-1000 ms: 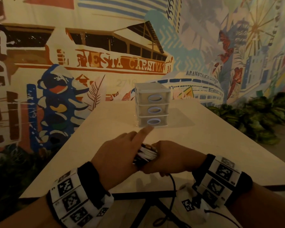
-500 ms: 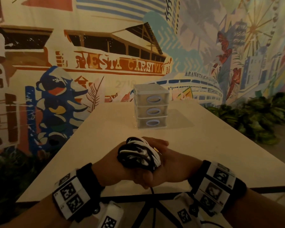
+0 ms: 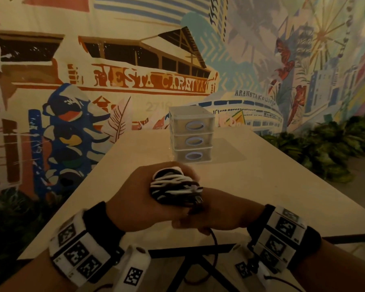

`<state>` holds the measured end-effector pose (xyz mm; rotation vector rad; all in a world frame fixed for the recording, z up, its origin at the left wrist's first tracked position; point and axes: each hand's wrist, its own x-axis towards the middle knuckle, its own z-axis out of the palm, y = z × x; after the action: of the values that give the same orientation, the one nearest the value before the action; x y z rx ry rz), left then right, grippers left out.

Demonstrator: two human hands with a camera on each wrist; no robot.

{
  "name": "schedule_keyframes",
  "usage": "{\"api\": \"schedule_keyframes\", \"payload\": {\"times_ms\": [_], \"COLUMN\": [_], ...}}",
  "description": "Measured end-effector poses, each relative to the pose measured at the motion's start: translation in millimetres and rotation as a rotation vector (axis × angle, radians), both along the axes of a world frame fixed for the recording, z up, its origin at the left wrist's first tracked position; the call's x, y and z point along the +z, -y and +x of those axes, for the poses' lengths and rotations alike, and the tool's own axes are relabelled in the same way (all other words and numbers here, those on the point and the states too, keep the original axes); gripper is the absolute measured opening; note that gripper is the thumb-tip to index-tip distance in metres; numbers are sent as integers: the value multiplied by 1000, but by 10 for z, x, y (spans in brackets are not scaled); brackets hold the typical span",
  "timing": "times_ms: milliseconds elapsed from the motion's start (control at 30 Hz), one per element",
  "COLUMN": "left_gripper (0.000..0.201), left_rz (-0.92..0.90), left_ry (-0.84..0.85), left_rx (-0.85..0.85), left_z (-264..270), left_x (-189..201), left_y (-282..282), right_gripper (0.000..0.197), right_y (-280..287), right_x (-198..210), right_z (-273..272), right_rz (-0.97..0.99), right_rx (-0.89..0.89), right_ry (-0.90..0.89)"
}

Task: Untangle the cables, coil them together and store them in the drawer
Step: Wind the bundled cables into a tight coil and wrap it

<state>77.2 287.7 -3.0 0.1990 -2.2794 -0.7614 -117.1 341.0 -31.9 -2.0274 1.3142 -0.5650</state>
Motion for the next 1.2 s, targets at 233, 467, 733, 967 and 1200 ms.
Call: {"api": "schedule_keyframes", "payload": {"times_ms": [233, 467, 733, 967, 1200], "left_gripper": [33, 29, 41, 39, 66], "left_rz": [-401, -634, -704, -663, -663], "left_ry": [271, 397, 475, 743, 805], "left_rx": [263, 396, 467, 521, 518], "left_z": [128, 48, -3, -78, -217], "left_x": [-93, -225, -327, -283, -343], "left_y": [306, 295, 276, 57, -44], "right_gripper": [27, 24, 66, 44, 15], "right_y": [63, 117, 126, 96, 146], "right_x": [-1, -79, 4, 255, 163], "right_z": [-119, -100, -183, -55, 223], "right_rz": [52, 170, 429, 361, 421], "right_rx": [-109, -170, -174, -147, -138], "right_ry": [135, 319, 352, -75, -139]}}
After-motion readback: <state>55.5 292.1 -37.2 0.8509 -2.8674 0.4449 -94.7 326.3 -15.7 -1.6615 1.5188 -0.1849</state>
